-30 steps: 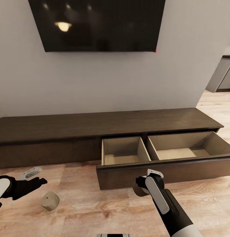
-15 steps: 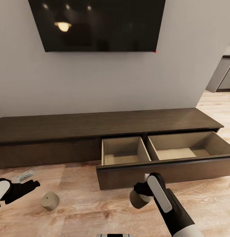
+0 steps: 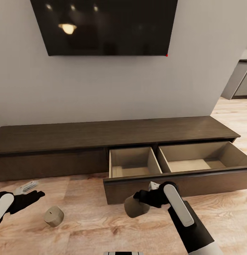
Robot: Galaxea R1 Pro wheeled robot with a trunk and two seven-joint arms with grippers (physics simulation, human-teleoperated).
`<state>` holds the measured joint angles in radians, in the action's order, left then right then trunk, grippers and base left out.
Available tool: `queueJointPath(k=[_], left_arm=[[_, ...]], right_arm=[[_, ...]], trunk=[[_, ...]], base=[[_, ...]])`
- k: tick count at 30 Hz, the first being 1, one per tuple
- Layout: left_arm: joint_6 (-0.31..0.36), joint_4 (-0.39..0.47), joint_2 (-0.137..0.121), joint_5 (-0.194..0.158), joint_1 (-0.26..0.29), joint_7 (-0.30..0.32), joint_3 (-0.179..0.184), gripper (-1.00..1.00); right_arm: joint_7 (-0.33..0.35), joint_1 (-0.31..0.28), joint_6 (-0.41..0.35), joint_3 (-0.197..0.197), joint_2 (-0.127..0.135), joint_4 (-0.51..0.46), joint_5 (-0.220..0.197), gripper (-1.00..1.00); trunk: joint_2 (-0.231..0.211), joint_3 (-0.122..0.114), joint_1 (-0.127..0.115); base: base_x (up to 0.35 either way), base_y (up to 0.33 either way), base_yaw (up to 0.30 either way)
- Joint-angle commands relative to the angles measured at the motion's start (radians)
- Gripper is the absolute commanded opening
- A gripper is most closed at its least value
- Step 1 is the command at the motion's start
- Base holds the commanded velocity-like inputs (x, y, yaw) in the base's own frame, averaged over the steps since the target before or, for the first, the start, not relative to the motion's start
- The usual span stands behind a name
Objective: Place each of the two pumpkins and all three candles from the living room inside a cabinet in the living room (use any cabinet), then make sure every cabinet is closed, and position the cauldron so it is next to a table in the living room.
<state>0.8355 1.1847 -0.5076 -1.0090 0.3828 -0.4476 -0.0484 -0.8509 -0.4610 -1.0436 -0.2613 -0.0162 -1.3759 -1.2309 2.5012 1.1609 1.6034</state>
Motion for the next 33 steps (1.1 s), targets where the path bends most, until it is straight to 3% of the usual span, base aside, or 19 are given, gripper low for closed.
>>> queueJointPath(k=[1, 7, 11, 14, 19, 25, 29, 33], left_arm=[[0.002, 0.001, 0.000, -0.008, 0.000, -0.006, 0.000, 1.00], [0.000, -0.012, 0.001, 0.001, 0.001, 0.005, -0.001, 1.00], [-0.014, -0.018, 0.002, 0.002, 0.002, 0.006, -0.001, 1.00], [-0.030, -0.020, 0.003, 0.002, 0.002, 0.006, -0.001, 1.00], [-0.036, -0.057, 0.004, 0.003, 0.005, 0.008, 0.000, 1.00], [-0.083, -0.187, 0.006, 0.007, 0.066, 0.020, 0.005, 1.00], [-0.138, -0.257, 0.010, 0.057, 0.086, 0.086, 0.007, 1.00], [-0.199, -0.284, 0.046, 0.148, 0.093, 0.116, 0.008, 1.00]], right_arm=[[-0.009, -0.001, -0.004, -0.001, 0.003, -0.001, -0.019, -1.00], [0.072, -0.001, -0.004, -0.027, 0.033, 0.000, -0.138, -1.00], [0.179, -0.001, -0.004, -0.083, 0.035, 0.001, -0.166, -1.00], [0.274, -0.001, -0.004, -0.099, 0.036, -0.001, -0.196, -1.00], [0.323, -0.001, -0.004, -0.103, 0.036, -0.003, -0.272, -1.00], [0.329, -0.001, -0.004, -0.104, 0.036, -0.004, -0.287, -1.00], [0.330, -0.001, -0.004, -0.104, 0.036, -0.005, -0.288, -1.00], [0.330, -0.001, -0.004, -0.104, 0.036, -0.004, -0.288, -1.00]], trunk=[[0.000, 0.001, 0.000], [0.000, 0.001, 0.000], [0.000, 0.001, 0.000], [0.000, 0.001, 0.000], [0.000, 0.001, 0.000], [0.000, 0.001, 0.000], [0.000, 0.001, 0.000], [0.000, 0.001, 0.000]], base=[[0.000, 0.000, 0.000], [0.000, 0.000, 0.000], [0.000, 0.000, 0.000], [0.000, 0.000, 0.000], [0.000, 0.000, 0.000], [0.000, 0.000, 0.000], [0.000, 0.000, 0.000], [0.000, 0.000, 0.000]])
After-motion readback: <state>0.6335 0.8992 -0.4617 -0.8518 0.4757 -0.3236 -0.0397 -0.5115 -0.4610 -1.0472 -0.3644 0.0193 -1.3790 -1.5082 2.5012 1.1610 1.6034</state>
